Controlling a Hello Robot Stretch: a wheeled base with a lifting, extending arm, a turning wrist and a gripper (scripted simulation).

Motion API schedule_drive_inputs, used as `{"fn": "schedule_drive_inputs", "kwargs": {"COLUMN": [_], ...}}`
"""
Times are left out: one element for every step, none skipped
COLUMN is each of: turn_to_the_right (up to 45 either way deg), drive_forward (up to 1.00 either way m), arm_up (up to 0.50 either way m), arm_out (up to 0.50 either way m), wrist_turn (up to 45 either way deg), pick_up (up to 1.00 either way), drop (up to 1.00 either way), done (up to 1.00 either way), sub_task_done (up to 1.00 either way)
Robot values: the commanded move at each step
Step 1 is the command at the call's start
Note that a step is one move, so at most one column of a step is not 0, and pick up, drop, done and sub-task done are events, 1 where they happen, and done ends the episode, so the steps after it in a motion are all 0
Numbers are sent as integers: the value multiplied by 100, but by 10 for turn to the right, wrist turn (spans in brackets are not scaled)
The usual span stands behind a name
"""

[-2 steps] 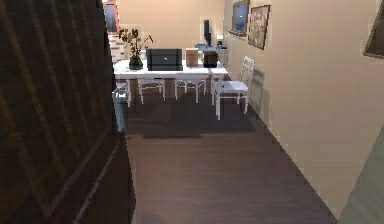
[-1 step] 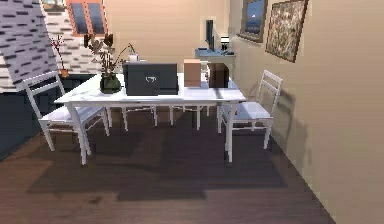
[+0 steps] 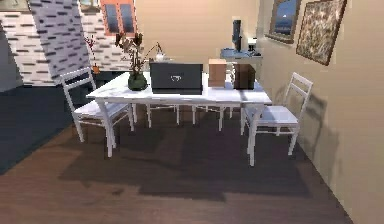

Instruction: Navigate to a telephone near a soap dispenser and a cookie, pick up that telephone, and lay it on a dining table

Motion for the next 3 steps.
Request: {"fn": "schedule_drive_inputs", "kwargs": {"turn_to_the_right": [0, -330, -30], "drive_forward": [40, 0, 0], "arm_up": [0, 0, 0], "arm_out": [0, 0, 0], "wrist_turn": [0, 0, 0], "pick_up": [0, 0, 0], "drop": [0, 0, 0], "done": [0, 0, 0], "sub_task_done": [0, 0, 0]}}
